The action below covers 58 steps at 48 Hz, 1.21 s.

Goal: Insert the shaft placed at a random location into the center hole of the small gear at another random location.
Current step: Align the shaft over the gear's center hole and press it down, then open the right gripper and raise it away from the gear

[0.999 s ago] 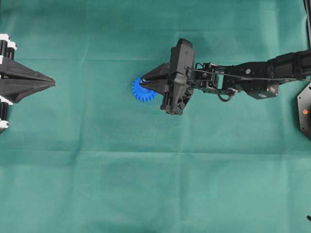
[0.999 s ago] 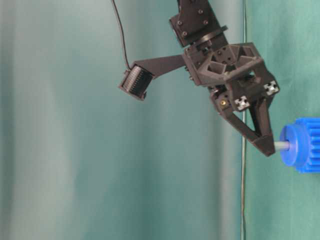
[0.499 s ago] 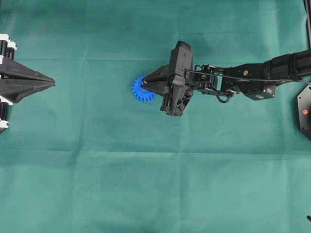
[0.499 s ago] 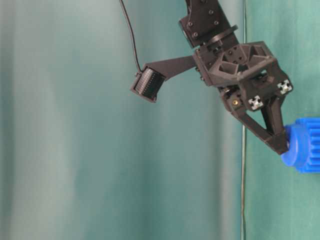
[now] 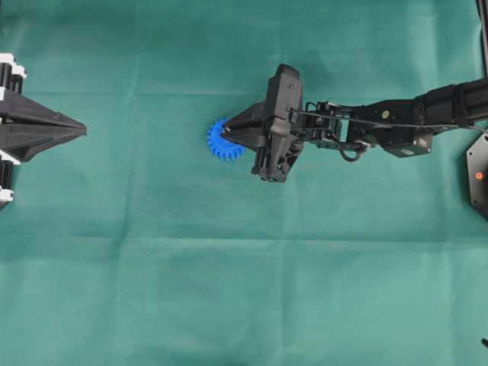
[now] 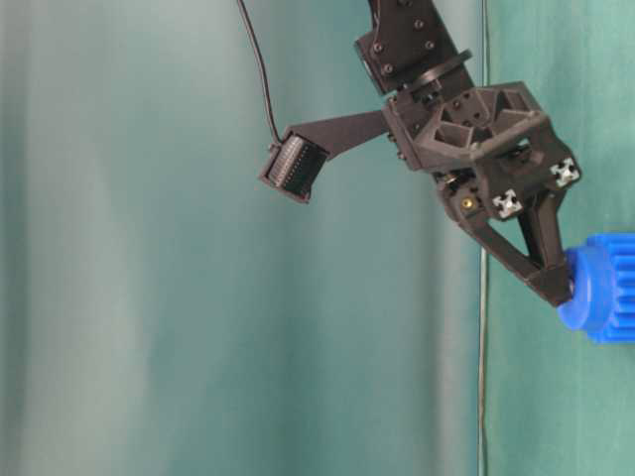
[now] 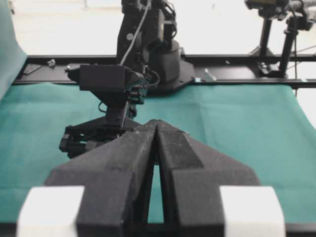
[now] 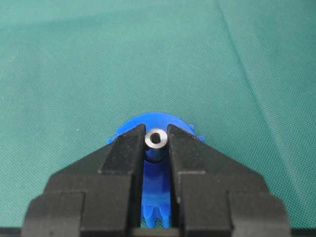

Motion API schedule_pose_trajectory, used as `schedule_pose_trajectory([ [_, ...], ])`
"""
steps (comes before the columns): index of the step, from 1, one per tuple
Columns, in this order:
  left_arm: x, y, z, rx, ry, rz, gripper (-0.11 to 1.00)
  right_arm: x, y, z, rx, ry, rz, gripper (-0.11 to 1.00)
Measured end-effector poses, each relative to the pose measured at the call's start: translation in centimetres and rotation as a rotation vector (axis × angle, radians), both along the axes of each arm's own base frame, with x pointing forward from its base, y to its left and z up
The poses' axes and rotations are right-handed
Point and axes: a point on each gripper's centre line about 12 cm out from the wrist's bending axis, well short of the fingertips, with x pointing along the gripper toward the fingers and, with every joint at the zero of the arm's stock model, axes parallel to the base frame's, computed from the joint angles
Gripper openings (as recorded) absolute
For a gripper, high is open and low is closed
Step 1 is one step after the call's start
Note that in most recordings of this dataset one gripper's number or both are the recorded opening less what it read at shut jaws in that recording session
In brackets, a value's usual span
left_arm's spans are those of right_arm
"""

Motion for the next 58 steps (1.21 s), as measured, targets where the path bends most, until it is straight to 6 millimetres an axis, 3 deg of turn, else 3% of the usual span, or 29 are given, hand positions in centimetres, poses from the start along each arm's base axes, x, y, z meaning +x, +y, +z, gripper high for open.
schedule_pose_trajectory([
  [5, 0.0, 0.0, 0.0, 0.0, -0.002, 0.0, 0.0, 0.0, 0.1, 0.0, 0.0, 0.002, 0.002, 0.22],
  [13, 0.0, 0.0, 0.0, 0.0, -0.002, 0.0, 0.0, 0.0, 0.0, 0.0, 0.001, 0.001, -0.001, 0.71],
  [16, 0.0, 0.0, 0.0, -0.002, -0.002, -0.002, 0.0, 0.0, 0.0, 0.0, 0.001, 0.0, -0.001, 0.83],
  [24, 0.0, 0.0, 0.0, -0.006, -0.001, 0.0, 0.0, 0.0, 0.2, 0.2, 0.002, -0.003, 0.003, 0.74],
  [42, 0.0, 0.0, 0.0, -0.008, 0.0, -0.002, 0.0, -1.3, 0.4, 3.3, -0.003, -0.058, 0.005, 0.74],
  [58, 0.0, 0.0, 0.0, -0.006, 0.0, -0.002, 0.0, -3.6, 0.7, 4.5, 0.002, -0.044, 0.009, 0.74],
])
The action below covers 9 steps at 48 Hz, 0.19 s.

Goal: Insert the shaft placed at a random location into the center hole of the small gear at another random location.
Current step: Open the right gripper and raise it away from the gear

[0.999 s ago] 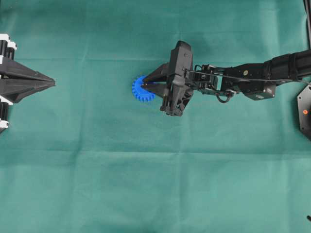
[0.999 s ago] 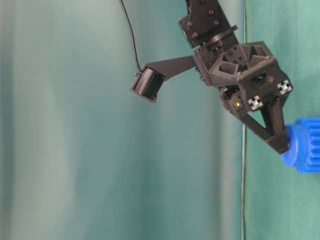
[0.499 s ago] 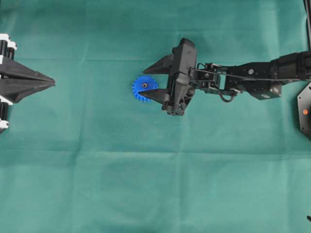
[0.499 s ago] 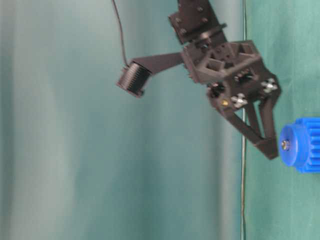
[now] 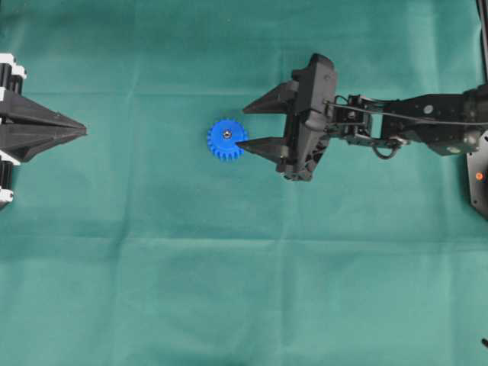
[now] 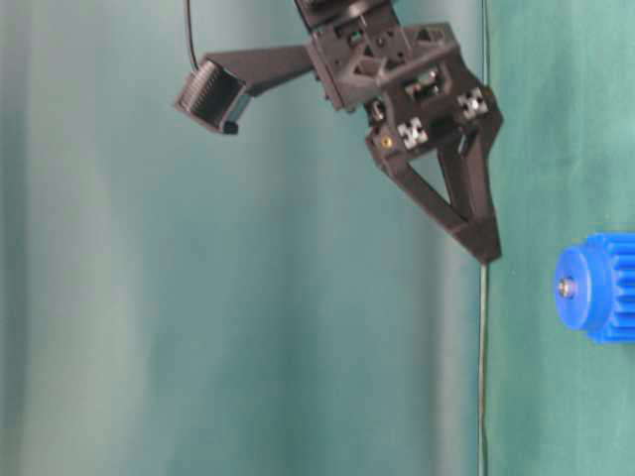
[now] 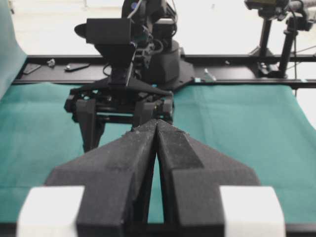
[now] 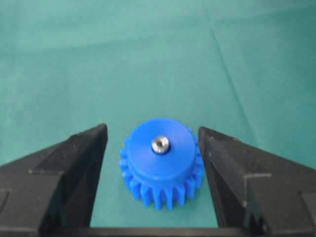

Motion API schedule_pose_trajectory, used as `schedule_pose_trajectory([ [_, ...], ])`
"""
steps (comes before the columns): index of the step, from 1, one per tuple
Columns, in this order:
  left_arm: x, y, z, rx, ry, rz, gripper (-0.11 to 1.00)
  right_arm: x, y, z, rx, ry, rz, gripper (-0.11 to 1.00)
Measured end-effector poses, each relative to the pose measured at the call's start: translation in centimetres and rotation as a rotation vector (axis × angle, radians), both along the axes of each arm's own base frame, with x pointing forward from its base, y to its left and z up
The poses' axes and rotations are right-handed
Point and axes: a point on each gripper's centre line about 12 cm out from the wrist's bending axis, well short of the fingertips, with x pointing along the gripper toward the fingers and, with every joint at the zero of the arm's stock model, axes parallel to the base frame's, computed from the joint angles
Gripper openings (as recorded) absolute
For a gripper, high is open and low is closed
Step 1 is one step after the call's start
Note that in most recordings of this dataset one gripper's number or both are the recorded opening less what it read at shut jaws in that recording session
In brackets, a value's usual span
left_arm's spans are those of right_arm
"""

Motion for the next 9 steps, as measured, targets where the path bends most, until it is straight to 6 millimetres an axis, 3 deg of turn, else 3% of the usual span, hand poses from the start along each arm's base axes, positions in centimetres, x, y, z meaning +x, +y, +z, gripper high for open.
schedule_pose_trajectory([
  [9, 0.0, 0.0, 0.02, -0.002, -0.002, 0.0, 0.0, -0.81, 0.23, 0.36, 0.003, 0.012, 0.005, 0.74],
])
